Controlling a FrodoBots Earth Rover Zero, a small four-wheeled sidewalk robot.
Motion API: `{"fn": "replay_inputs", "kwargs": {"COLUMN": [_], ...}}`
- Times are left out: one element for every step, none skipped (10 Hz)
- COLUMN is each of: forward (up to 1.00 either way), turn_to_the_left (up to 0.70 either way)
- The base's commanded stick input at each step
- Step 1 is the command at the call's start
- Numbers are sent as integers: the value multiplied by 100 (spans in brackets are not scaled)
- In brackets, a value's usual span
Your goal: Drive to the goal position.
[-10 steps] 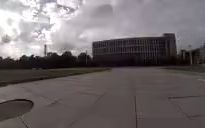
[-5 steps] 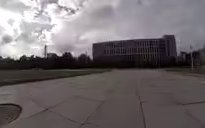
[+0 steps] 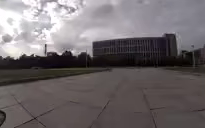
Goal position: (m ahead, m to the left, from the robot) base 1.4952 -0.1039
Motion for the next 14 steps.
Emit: {"fn": "replay_inputs", "kwargs": {"forward": [70, 70, 70, 70, 70, 70, 70, 70, 70, 70, 70, 70, 70, 70], "turn_to_the_left": [0, 0, 0, 0, 0, 0, 0, 0, 0, 0, 0, 0, 0, 0]}}
